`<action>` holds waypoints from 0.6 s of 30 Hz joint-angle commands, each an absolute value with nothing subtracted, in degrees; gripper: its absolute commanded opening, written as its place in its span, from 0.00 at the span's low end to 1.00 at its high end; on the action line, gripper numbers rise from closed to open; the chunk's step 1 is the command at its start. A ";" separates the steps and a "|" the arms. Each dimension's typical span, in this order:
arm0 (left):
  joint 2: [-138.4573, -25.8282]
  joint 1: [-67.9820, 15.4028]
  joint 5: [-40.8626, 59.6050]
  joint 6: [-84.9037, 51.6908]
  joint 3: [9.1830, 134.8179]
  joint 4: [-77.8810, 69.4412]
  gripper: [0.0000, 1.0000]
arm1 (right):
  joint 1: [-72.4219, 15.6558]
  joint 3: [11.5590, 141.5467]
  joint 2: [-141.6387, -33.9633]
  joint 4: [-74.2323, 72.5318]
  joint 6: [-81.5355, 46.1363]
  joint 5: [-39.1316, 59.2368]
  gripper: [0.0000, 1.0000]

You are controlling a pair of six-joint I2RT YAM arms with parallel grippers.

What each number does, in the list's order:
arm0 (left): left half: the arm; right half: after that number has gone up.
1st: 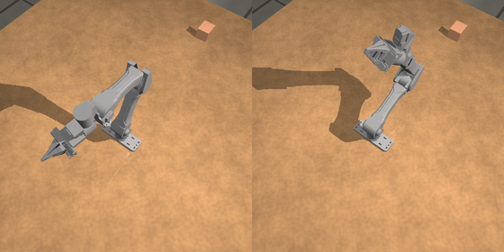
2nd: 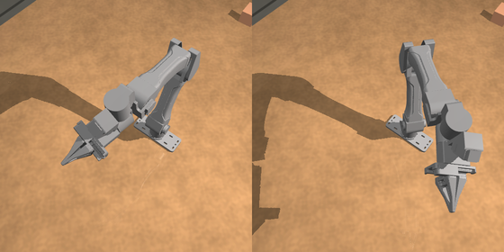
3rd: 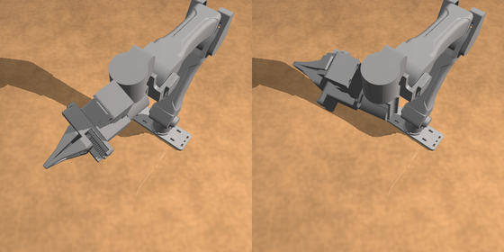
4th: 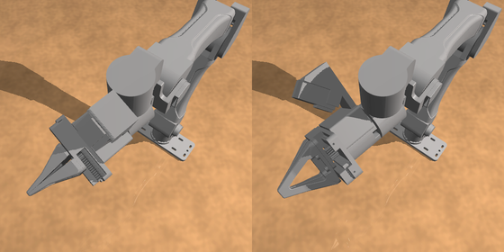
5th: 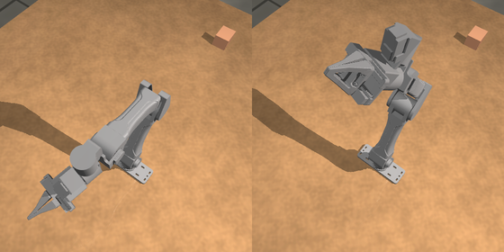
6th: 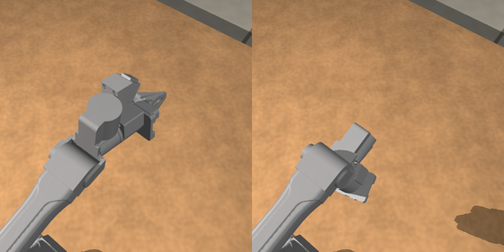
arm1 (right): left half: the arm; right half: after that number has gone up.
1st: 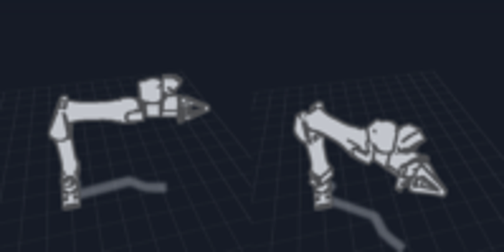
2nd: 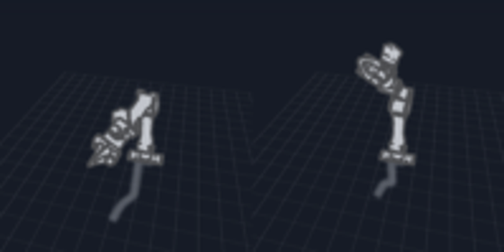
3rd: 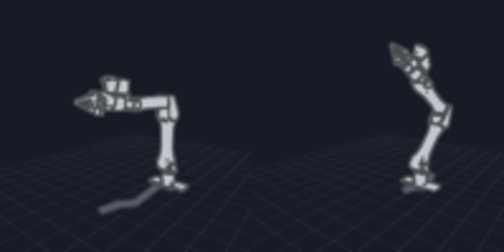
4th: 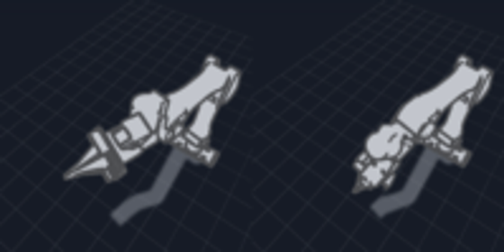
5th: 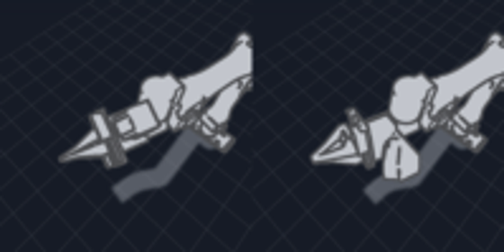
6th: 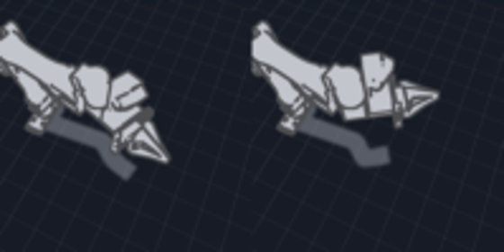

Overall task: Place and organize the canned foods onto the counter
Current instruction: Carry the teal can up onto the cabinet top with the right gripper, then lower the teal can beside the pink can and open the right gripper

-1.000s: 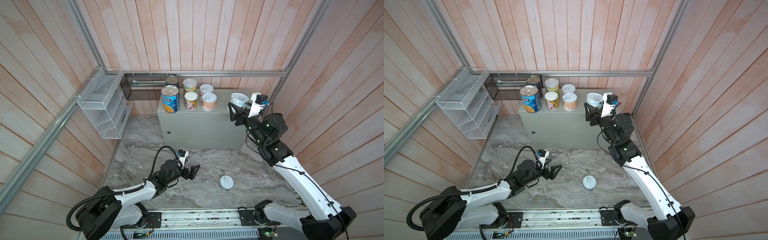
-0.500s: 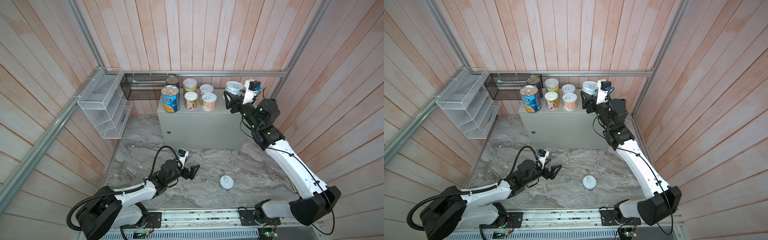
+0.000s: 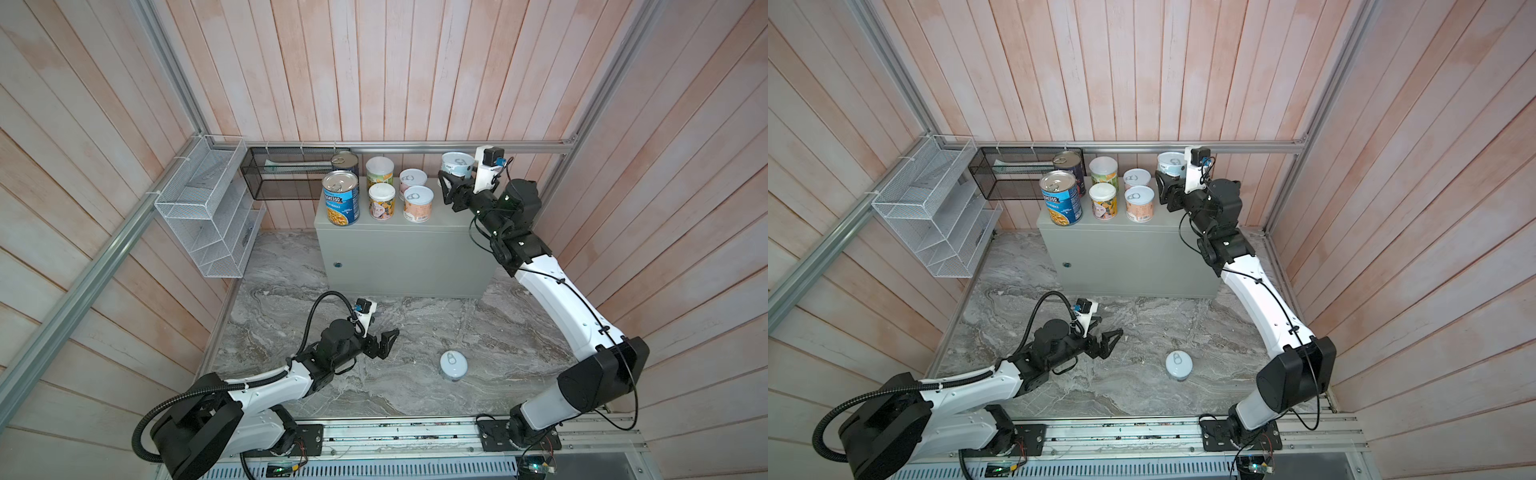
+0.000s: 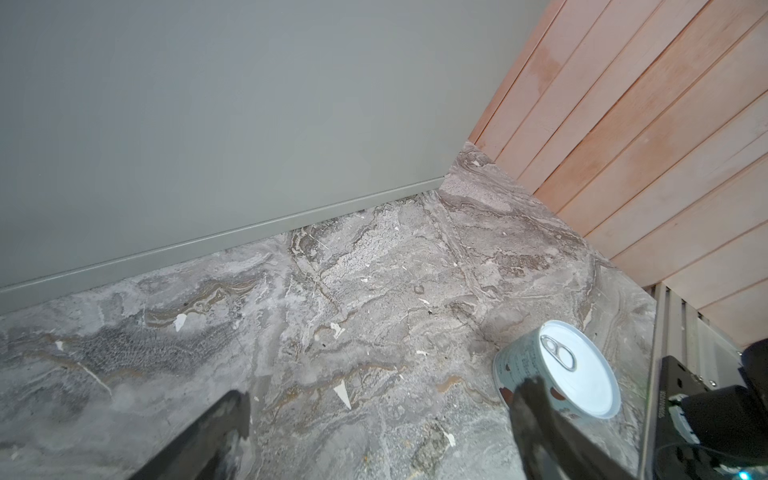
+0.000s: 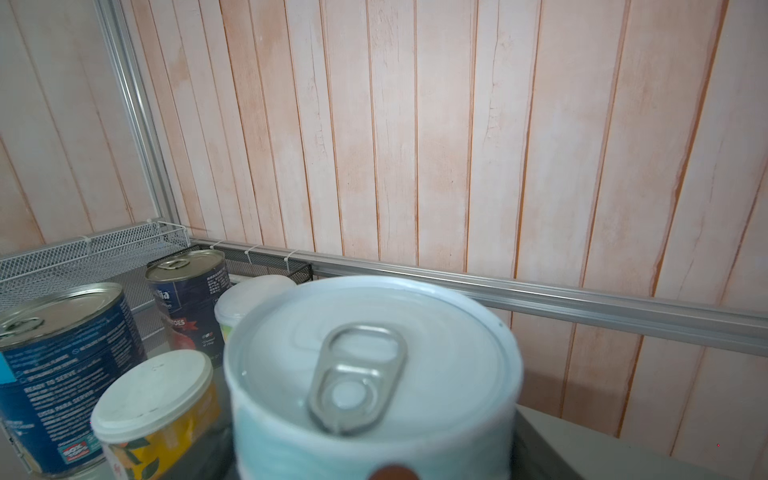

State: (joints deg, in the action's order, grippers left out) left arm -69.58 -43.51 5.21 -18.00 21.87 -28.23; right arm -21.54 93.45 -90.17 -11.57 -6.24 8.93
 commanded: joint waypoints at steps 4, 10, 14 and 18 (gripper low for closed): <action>-69.56 -43.24 4.48 -17.05 23.07 -28.39 1.00 | -20.76 97.39 -91.88 -16.81 -7.21 9.76 0.68; -69.95 -43.25 4.04 -16.79 22.97 -28.41 1.00 | -19.62 98.52 -94.37 -16.97 -7.71 9.40 0.68; -70.17 -43.24 3.93 -16.64 23.03 -28.48 1.00 | -18.90 99.93 -96.31 -16.83 -8.43 9.36 0.68; -70.37 -43.24 3.96 -16.62 23.16 -28.31 1.00 | -18.38 101.88 -98.65 -16.08 -8.70 9.42 0.68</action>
